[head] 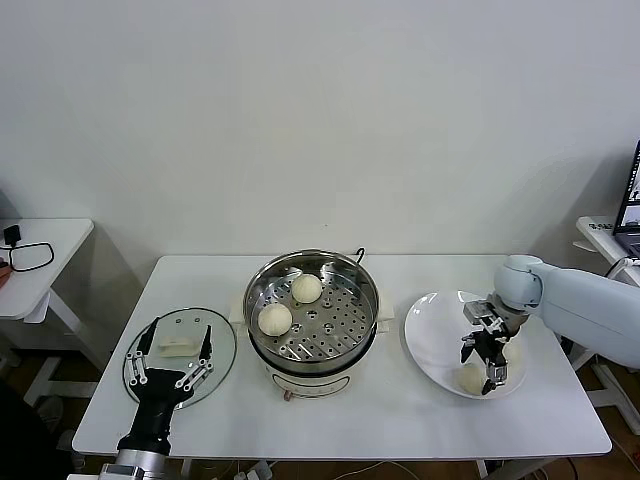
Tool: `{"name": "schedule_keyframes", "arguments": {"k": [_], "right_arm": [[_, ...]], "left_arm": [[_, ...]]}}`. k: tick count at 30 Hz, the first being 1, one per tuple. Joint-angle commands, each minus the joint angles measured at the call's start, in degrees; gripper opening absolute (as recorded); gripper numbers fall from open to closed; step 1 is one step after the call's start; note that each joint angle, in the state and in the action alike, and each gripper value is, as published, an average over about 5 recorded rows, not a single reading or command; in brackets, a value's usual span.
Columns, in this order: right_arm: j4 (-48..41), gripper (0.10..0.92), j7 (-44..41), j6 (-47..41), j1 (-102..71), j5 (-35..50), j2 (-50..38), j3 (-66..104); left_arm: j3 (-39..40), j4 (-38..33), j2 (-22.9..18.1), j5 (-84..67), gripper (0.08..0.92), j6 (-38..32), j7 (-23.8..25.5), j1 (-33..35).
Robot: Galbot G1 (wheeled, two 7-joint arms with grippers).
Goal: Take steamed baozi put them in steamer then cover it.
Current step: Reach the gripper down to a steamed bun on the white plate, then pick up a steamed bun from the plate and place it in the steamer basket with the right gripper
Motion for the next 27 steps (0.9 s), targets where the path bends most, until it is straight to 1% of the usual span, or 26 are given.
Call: {"name": "schedule_keyframes", "arguments": {"k": [1, 7, 13, 20, 27], "right_arm": [[-0.2, 0.770, 0.3, -0.1, -0.5, -0.1, 0.2, 0.3], [1.3, 0.677, 0.0, 0.0, 2.1, 0.2, -0.5, -0.4], [4.8, 0.644, -1.2, 2.3, 10.9, 1.2, -0.6, -2.3], [9.4, 0.636, -0.3, 12.8, 28.1, 2.9, 4.5, -5.3], [14.3, 0.631, 3.1, 21.6, 34.2, 4.5, 12.6, -4.9]], "left_arm": [[0.0, 0.1, 0.0, 0.0, 0.823, 0.0, 0.0, 0.0], [-0.1, 0.1, 0.0, 0.0, 0.823, 0.0, -0.1, -0.1], [0.0, 0.1, 0.2, 0.0, 0.823, 0.0, 0.0, -0.4], [0.3, 0.1, 0.6, -0.1, 0.823, 0.0, 0.0, -0.9], [0.3, -0.2, 0.9, -0.2, 0.823, 0.0, 0.0, -0.8]]}}
